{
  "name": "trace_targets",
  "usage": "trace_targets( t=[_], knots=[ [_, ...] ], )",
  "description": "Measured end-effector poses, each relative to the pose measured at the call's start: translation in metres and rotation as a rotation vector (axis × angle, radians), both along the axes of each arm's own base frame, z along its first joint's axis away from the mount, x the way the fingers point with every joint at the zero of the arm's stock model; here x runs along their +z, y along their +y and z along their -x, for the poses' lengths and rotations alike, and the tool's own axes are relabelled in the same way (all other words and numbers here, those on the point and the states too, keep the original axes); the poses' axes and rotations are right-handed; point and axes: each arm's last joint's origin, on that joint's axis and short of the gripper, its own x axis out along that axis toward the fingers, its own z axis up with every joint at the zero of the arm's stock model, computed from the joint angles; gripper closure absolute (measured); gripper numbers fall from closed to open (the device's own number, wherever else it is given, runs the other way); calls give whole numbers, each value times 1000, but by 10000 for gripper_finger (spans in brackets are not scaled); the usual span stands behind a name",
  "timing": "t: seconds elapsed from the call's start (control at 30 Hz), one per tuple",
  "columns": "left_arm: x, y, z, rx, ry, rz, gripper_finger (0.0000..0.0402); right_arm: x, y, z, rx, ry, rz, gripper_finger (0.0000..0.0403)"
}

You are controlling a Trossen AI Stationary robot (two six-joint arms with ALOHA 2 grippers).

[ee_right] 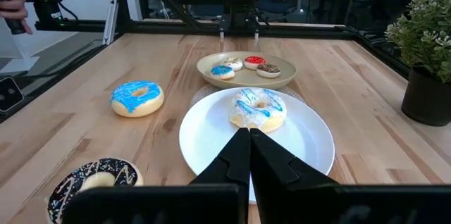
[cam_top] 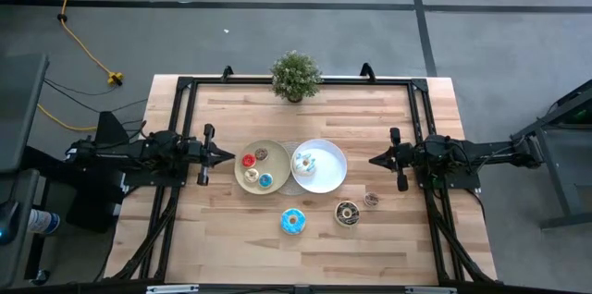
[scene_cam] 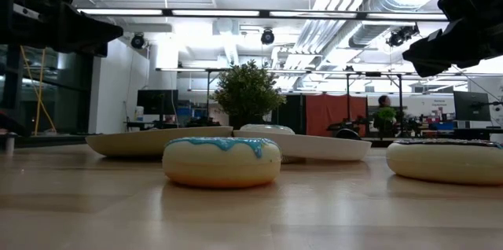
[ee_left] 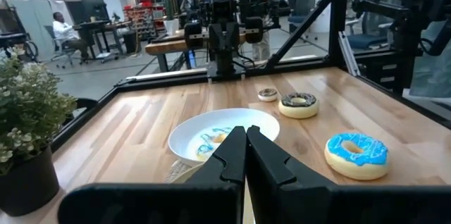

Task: Pick & Place donuts
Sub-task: Put the small brown donut on the brown plate

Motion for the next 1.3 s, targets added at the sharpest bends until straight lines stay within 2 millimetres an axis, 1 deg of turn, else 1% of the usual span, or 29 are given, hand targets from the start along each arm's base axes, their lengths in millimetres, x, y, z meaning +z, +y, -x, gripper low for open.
trace_targets(
  t=[0.37,1.03,1.07,1.2,1.3],
  knots=[
    [0,1,0,37,-1,0,401,0,0,0,0,0,0,402],
    [0,1,0,36,-4,1,401,0,0,0,0,0,2,402],
    [0,1,0,36,-4,1,401,0,0,0,4,-1,27,402],
    [0,1,0,36,-4,1,401,0,-1,0,12,-5,233,402],
    [0,1,0,35,-4,1,401,0,-2,0,-6,-3,265,402]
  ],
)
